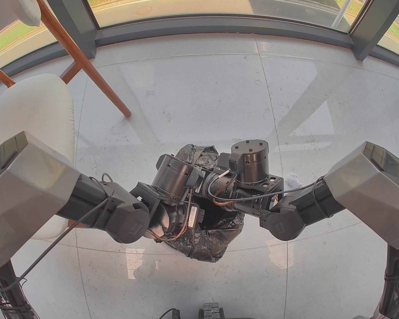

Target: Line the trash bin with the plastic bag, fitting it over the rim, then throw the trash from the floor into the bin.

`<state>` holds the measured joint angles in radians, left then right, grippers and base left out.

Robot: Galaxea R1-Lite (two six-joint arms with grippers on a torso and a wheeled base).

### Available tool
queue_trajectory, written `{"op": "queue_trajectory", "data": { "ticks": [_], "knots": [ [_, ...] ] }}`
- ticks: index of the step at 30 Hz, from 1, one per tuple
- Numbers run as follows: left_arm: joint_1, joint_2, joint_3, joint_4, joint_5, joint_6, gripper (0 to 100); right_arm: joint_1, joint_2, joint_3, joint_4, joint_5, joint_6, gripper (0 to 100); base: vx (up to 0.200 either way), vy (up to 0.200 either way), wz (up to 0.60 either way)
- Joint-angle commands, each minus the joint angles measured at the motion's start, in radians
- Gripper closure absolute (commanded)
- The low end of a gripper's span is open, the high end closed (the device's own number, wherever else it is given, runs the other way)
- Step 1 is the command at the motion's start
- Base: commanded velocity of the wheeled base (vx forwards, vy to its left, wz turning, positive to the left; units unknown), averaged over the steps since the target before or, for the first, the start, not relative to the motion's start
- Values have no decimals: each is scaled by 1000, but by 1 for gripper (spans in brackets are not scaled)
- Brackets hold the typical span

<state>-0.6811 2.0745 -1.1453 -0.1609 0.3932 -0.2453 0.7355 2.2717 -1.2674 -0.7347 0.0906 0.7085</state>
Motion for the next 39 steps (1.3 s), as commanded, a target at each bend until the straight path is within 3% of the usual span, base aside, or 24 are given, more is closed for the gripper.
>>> {"op": "queue_trajectory", "data": {
  "ticks": [1, 9, 10, 13, 14, 39],
  "knots": [
    [0, -1, 6, -3, 0, 0, 100, 1, 2, 0, 0, 0, 0, 100, 0, 0, 0],
    [-2, -2, 13, -19, -7, 0, 100, 2, 2, 22, -3, 0, -12, 100, 0, 0, 0],
    [0, -2, 13, -19, -7, 0, 100, 4, 2, 28, -6, -2, -14, 0, 0, 0, 0],
    [0, -4, 15, -19, -8, -2, 100, 2, -3, 31, -14, -3, -9, 0, 0, 0, 0],
    [233, -136, 96, -19, -17, -66, 100, -111, -155, 204, -14, -26, -3, 0, 0, 0, 0],
    [158, -139, 156, -19, -17, -68, 100, -111, -152, 204, -15, -29, 26, 0, 0, 0, 0]
  ]
}}
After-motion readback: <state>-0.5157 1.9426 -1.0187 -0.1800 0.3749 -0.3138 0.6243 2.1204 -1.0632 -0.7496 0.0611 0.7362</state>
